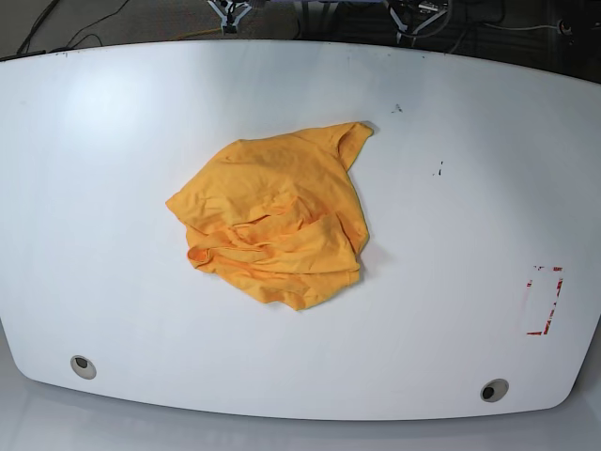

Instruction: Layout the t-shirt on the table in an organized manner, then fold the t-shirt properly

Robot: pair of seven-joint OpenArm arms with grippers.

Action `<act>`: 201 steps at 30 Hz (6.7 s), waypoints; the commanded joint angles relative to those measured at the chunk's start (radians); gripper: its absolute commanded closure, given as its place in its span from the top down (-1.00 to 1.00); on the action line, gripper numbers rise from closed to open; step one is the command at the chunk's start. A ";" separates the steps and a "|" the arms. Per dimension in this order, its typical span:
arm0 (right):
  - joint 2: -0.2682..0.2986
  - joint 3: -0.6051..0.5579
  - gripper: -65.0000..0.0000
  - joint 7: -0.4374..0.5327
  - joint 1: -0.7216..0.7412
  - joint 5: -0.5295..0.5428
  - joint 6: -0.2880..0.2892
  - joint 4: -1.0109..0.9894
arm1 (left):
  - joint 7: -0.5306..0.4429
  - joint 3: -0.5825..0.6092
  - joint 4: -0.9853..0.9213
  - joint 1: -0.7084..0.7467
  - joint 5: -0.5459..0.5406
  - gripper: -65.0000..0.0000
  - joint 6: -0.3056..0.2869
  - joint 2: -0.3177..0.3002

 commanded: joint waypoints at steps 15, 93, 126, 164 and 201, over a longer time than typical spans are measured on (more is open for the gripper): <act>-0.001 -0.003 -0.99 0.001 -0.084 -0.003 0.003 0.077 | -0.147 0.000 0.011 0.060 -0.001 -0.94 -0.002 -0.019; -0.090 -0.004 -0.56 0.049 -0.751 0.006 0.009 1.016 | -0.286 0.000 0.685 0.628 -0.153 0.27 -0.099 -0.011; -0.110 -0.098 0.09 0.049 -1.043 0.006 0.006 1.488 | -0.285 0.000 1.188 0.928 -0.293 0.27 -0.106 -0.019; -0.033 -0.095 0.09 0.048 -1.167 0.154 0.007 1.924 | -0.282 -0.143 1.751 1.082 -0.426 0.27 -0.105 -0.009; -0.032 -0.032 0.10 -0.078 -0.731 0.155 0.012 1.925 | -0.280 -0.139 1.818 0.780 -0.425 0.27 -0.258 0.018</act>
